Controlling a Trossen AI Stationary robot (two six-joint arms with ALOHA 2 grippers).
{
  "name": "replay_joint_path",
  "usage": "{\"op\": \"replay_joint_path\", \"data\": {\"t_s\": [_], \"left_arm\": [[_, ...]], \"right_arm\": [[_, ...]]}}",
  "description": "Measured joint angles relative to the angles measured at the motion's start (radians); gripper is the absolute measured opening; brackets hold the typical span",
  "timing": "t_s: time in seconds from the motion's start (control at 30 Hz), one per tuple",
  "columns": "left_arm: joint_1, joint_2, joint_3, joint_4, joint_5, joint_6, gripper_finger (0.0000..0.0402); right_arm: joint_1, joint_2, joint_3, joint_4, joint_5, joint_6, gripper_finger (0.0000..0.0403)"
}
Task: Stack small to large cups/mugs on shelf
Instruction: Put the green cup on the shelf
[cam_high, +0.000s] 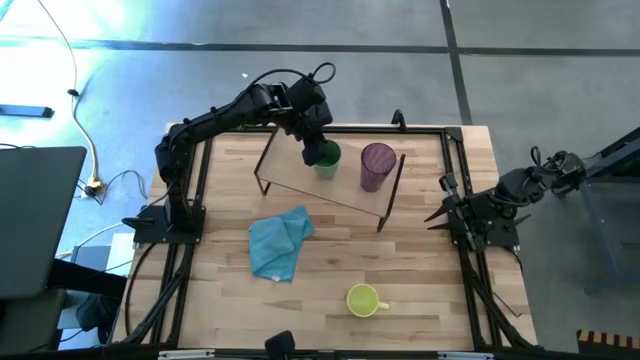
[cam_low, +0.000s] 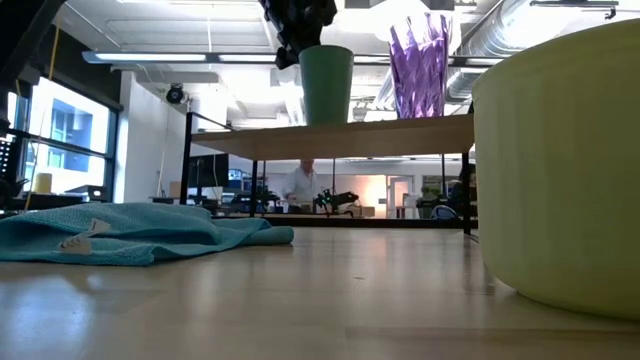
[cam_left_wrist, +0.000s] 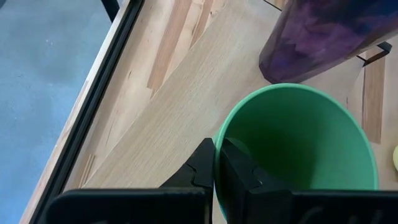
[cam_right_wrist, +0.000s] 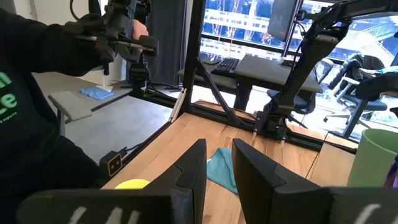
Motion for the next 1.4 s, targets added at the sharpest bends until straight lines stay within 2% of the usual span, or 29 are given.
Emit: {"op": "replay_joint_path", "data": {"t_s": [0.57,1.4], "left_arm": [[0.0,0.031,0.001,0.025,0.02,0.003,0.0],[0.0,0.031,0.002,-0.008,-0.003,0.007,0.0]], "right_arm": [[0.0,0.0,0.0,-0.004,0.0,0.003,0.0067],[0.0,0.0,0.0,-0.004,0.001,0.015,0.0067]]}}
